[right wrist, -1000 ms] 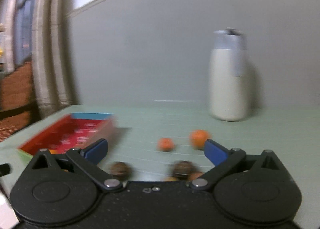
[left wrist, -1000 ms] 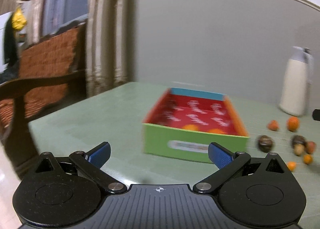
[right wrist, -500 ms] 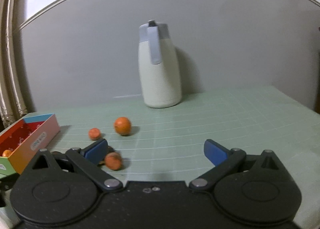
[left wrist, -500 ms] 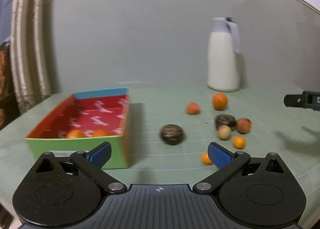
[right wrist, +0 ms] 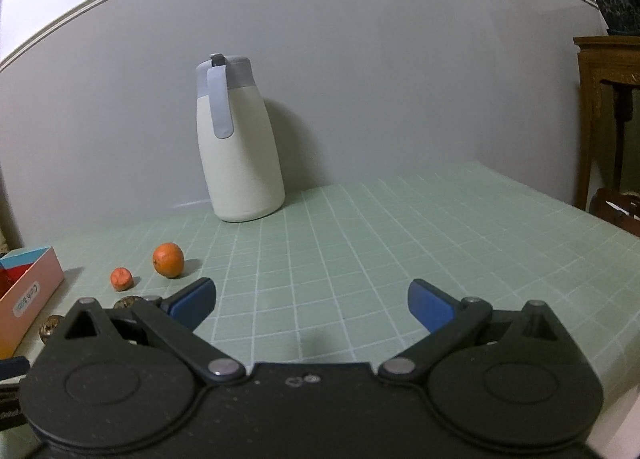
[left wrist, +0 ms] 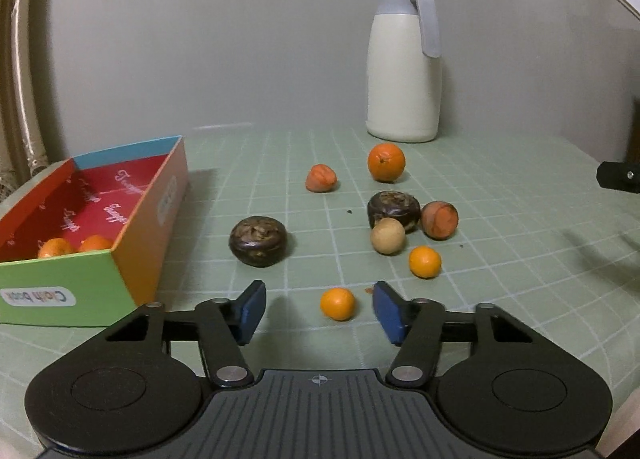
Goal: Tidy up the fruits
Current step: 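Move the left gripper back to the fruit and grasp a small tangerine, then carry the small tangerine with the left gripper into the red box and release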
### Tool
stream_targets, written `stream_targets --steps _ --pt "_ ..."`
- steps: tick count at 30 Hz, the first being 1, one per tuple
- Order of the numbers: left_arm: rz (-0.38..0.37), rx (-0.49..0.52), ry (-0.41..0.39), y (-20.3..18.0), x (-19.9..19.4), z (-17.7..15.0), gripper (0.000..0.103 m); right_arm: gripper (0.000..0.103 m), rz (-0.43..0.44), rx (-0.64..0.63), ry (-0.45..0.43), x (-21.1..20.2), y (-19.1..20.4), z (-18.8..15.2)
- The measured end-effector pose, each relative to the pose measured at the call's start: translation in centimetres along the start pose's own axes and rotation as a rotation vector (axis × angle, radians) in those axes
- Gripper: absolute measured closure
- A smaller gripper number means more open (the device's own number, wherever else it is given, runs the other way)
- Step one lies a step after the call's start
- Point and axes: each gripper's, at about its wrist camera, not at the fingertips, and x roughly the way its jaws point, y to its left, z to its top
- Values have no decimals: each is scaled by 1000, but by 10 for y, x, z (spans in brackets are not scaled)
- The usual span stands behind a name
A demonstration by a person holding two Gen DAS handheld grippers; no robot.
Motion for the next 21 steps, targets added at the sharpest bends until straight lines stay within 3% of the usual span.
stream_targets --steps 2,6,8,21 --pt "-18 -6 22 -1 4 -1 68 0 2 -6 -1 -2 -1 0" --pt "-9 3 13 -5 3 -4 72 0 9 5 2 0 2 1" --pt "-20 -3 12 -5 3 -4 83 0 19 18 1 0 2 2" --pt "-11 -11 -34 0 -6 -1 83 0 48 11 12 0 5 4"
